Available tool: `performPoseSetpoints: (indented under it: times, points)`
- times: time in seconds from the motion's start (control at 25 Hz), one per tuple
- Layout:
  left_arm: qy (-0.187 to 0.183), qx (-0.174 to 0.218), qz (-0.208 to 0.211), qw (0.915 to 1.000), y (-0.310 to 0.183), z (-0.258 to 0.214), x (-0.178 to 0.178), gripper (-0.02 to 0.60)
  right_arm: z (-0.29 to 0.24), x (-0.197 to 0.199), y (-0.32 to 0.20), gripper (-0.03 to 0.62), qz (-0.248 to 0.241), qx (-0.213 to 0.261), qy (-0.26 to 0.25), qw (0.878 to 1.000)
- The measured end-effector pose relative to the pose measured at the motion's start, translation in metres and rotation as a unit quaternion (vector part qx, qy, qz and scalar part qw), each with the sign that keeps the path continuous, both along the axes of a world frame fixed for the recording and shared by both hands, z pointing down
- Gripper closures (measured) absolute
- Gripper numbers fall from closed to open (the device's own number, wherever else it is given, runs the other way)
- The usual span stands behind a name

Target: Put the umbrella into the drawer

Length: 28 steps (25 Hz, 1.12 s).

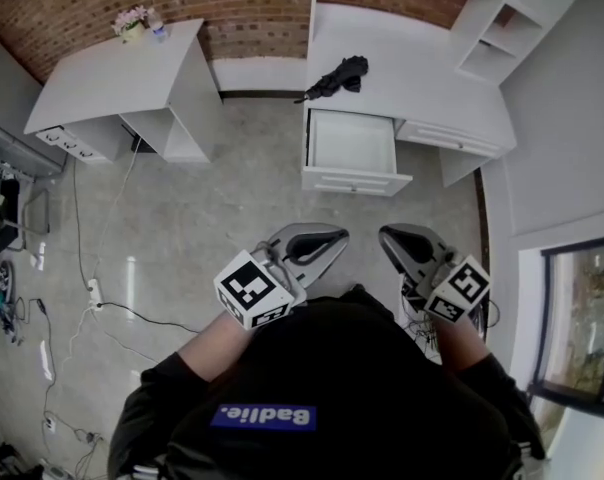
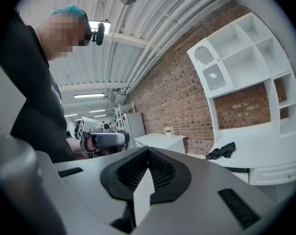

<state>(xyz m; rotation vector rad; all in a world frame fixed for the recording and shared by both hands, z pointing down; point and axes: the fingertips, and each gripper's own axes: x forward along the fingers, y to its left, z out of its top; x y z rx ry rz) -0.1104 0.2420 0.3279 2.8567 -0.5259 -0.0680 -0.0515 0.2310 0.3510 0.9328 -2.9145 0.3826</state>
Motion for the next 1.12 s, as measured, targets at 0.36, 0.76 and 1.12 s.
performPoseSetpoints:
  times: [0.36, 0.76, 1.12]
  points:
    - [-0.003, 0.000, 0.000, 1.0000, -0.035, 0.003, 0.007, 0.583, 0.002, 0.018, -0.027, 0.565, 0.011, 0.006, -0.003, 1.000]
    - [-0.020, 0.003, -0.070, 0.9974, -0.143, -0.010, 0.050, 0.583, 0.000, 0.071, -0.123, 0.565, -0.040, 0.004, -0.025, 0.999]
    - [-0.035, -0.007, -0.123, 0.9917, -0.213, -0.004, 0.108, 0.583, 0.010, 0.125, -0.188, 0.565, -0.098, -0.003, -0.027, 0.995]
